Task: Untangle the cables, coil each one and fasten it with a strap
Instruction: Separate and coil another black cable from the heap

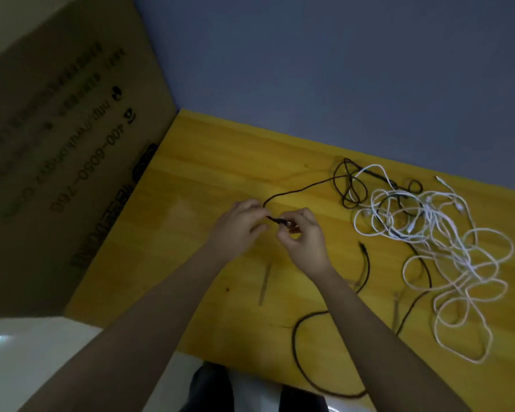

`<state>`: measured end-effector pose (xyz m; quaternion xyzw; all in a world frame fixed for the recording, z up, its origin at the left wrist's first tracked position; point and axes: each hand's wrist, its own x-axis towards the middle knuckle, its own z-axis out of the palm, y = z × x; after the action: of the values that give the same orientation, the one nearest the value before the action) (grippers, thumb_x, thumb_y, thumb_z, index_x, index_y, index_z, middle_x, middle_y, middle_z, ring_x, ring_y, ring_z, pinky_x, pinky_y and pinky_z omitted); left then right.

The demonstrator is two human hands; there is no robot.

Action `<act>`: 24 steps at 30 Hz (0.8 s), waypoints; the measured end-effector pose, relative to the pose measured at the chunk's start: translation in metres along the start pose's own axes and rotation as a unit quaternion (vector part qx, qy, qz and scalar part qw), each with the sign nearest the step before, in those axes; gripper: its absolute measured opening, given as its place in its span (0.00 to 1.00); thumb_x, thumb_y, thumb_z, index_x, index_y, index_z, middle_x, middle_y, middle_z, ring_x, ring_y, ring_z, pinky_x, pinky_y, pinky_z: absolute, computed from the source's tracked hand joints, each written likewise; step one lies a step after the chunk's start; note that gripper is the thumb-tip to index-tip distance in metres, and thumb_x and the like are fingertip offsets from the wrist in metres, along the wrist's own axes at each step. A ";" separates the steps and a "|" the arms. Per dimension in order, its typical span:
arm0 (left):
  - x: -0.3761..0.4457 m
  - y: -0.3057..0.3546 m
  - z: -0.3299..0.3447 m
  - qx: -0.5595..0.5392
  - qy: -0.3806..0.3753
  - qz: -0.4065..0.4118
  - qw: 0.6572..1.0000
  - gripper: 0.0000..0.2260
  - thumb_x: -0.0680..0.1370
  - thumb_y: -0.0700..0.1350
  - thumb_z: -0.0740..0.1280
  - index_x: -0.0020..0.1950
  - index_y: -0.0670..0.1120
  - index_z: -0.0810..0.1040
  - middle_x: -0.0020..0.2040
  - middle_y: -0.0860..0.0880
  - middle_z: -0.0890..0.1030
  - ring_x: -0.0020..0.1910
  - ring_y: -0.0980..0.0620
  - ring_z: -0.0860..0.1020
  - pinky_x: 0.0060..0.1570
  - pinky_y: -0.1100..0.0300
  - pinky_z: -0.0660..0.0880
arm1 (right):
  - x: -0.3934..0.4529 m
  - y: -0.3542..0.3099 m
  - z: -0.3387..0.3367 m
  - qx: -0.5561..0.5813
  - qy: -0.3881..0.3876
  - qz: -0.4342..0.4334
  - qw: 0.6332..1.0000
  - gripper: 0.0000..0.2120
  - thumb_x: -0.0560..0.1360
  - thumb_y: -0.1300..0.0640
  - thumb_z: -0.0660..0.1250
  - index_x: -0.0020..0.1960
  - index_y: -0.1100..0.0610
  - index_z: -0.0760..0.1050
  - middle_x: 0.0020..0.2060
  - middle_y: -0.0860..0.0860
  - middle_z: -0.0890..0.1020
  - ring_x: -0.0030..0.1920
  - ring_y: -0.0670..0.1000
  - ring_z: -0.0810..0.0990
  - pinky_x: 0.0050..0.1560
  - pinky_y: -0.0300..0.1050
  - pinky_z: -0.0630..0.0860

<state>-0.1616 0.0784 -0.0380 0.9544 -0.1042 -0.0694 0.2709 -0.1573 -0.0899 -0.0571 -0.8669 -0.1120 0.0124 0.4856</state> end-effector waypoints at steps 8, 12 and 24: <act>-0.021 0.012 0.011 -0.185 0.053 0.009 0.981 0.10 0.81 0.47 0.63 0.54 0.42 0.79 0.43 0.48 0.80 0.43 0.50 0.79 0.44 0.52 0.75 | -0.031 0.005 0.003 -0.001 -0.009 0.041 0.999 0.23 0.76 0.61 0.63 0.70 0.54 0.67 0.65 0.51 0.72 0.67 0.48 0.68 0.64 0.38 0.65; -0.018 0.019 0.041 -0.344 0.071 -0.032 0.936 0.03 0.79 0.44 0.66 0.51 0.46 0.76 0.40 0.52 0.82 0.41 0.54 0.81 0.51 0.48 0.77 | -0.034 0.063 0.027 -0.157 -0.099 0.011 0.983 0.27 0.76 0.56 0.62 0.75 0.55 0.63 0.74 0.52 0.63 0.76 0.56 0.53 0.76 0.52 0.51; 0.009 0.012 0.093 -0.321 0.234 0.039 0.917 0.06 0.82 0.43 0.61 0.51 0.44 0.78 0.40 0.49 0.80 0.39 0.53 0.79 0.51 0.48 0.77 | -0.046 0.102 -0.016 -0.212 0.125 -0.005 0.969 0.13 0.83 0.54 0.56 0.55 0.57 0.76 0.48 0.52 0.82 0.45 0.54 0.77 0.40 0.47 0.69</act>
<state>-0.1722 0.0193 -0.1108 0.8001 -0.0472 0.1373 0.5820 -0.1819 -0.1643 -0.1390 -0.9442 -0.0549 -0.1229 0.3005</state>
